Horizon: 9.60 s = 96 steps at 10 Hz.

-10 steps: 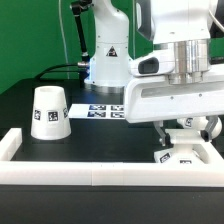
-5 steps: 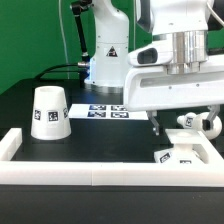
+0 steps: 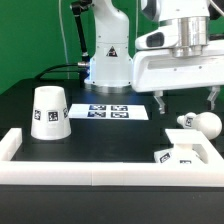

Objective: Assemble lamp

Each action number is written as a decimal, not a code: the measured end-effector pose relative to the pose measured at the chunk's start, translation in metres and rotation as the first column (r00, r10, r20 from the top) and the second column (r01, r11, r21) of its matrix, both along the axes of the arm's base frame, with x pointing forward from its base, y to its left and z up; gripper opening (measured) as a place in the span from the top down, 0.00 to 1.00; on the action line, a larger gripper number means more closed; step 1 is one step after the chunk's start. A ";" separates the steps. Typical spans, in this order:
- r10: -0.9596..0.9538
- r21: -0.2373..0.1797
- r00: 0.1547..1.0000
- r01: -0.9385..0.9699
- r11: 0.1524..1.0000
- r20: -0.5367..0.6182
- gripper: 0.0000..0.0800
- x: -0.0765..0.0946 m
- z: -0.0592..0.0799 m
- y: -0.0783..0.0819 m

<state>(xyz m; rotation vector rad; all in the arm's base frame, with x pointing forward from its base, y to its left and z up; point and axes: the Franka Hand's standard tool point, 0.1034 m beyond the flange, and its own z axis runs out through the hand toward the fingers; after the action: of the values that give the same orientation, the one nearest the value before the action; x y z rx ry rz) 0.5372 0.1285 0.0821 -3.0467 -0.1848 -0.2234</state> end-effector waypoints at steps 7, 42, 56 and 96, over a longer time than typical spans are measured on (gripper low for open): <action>0.352 -0.060 0.936 -0.351 0.934 0.012 0.13 0.002 0.000 0.004; 0.330 -0.072 0.614 -0.537 0.840 -0.717 0.13 -0.069 -0.027 0.048; 0.243 -0.089 0.523 -0.530 0.843 -0.817 0.13 -0.070 -0.059 0.066; 0.353 -0.084 0.929 -0.345 0.935 0.113 0.28 0.028 0.054 -0.047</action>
Offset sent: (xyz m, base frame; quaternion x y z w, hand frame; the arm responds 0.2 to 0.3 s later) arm 0.0000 0.0000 0.0000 0.0000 0.0000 -0.0650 0.9979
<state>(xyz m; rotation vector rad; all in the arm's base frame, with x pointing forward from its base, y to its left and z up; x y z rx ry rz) 0.5652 0.0811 0.1363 -2.9892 -0.7491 -0.3897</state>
